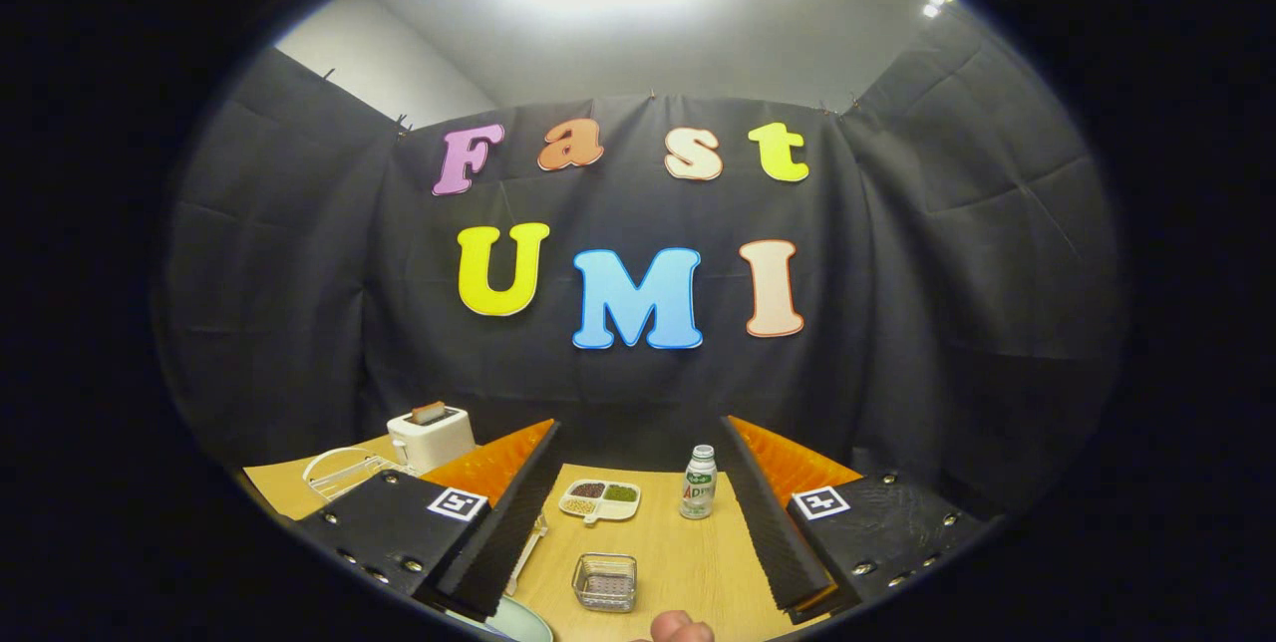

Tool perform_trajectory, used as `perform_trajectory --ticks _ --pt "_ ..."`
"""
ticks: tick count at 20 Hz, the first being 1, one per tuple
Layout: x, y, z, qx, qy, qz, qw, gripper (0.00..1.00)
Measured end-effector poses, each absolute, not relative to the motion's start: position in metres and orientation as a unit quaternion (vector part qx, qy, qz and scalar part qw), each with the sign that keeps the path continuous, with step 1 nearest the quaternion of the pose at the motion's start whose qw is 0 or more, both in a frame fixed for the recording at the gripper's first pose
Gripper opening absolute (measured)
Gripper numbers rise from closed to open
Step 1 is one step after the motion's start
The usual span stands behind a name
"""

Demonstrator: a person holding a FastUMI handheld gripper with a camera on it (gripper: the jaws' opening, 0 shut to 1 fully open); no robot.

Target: Take the plate from the dish rack, then take the spoon from the basket and place it into the plate.

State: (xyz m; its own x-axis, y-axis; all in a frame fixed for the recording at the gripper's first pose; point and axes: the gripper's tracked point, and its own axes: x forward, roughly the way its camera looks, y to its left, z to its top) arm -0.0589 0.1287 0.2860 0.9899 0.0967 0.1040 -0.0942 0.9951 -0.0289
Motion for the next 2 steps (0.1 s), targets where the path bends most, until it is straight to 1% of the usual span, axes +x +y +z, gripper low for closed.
perform_trajectory --ticks 2 --pt "-0.0575 0.1206 0.2791 -0.005 -0.048 0.044 0.998 0.96"
